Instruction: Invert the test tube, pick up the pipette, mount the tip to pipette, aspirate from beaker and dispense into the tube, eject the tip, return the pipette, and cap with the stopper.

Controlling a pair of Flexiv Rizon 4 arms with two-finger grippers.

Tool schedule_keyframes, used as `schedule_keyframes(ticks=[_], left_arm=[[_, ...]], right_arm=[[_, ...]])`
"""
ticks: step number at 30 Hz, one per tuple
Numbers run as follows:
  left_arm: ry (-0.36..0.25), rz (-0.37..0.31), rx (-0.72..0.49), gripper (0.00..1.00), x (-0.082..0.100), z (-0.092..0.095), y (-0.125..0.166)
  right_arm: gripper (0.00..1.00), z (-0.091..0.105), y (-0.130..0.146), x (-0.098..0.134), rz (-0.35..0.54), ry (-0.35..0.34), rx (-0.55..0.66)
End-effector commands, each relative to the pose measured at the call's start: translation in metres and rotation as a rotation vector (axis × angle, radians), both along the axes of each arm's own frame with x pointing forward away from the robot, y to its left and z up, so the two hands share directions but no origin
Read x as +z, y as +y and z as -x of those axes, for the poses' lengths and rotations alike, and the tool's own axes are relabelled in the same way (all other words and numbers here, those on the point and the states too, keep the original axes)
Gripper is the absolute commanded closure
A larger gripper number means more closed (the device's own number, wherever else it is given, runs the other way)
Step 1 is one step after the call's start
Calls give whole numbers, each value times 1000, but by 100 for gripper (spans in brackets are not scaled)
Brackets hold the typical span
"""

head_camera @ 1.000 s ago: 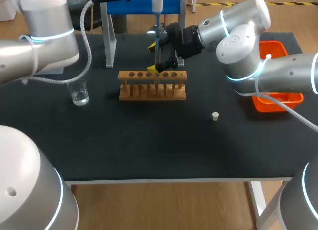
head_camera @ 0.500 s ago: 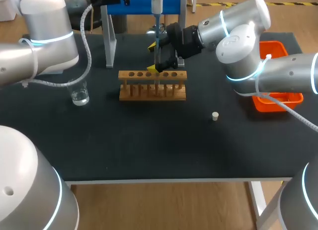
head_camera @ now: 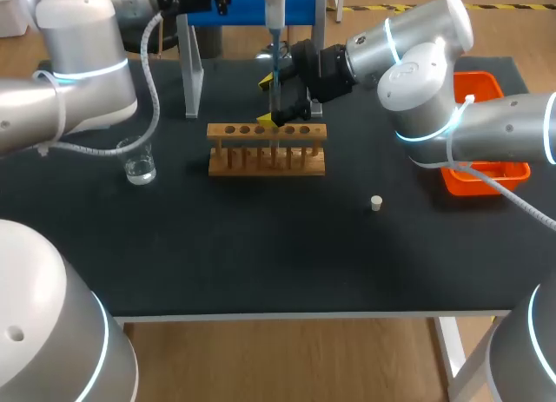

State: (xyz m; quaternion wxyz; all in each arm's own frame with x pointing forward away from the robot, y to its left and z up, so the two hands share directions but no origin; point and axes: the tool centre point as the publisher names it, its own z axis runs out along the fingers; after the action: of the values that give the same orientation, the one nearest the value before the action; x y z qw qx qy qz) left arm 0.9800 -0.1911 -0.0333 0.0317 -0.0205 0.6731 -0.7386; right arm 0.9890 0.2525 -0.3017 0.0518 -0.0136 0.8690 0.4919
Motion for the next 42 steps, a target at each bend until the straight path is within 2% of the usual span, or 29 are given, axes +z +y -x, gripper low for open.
schedule_keyframes(ticks=[1, 28, 42], left_arm=[[-2, -2, -4, 100, -1, 0, -1], [-54, -14, -19, 100, -14, 5, 1], [-44, -23, -28, 100, -21, 4, 1]], right_arm=[[0, 0, -1, 1, 4, 2, 2], [0, 0, -1, 1, 4, 2, 2], [0, 0, -1, 1, 4, 2, 2]])
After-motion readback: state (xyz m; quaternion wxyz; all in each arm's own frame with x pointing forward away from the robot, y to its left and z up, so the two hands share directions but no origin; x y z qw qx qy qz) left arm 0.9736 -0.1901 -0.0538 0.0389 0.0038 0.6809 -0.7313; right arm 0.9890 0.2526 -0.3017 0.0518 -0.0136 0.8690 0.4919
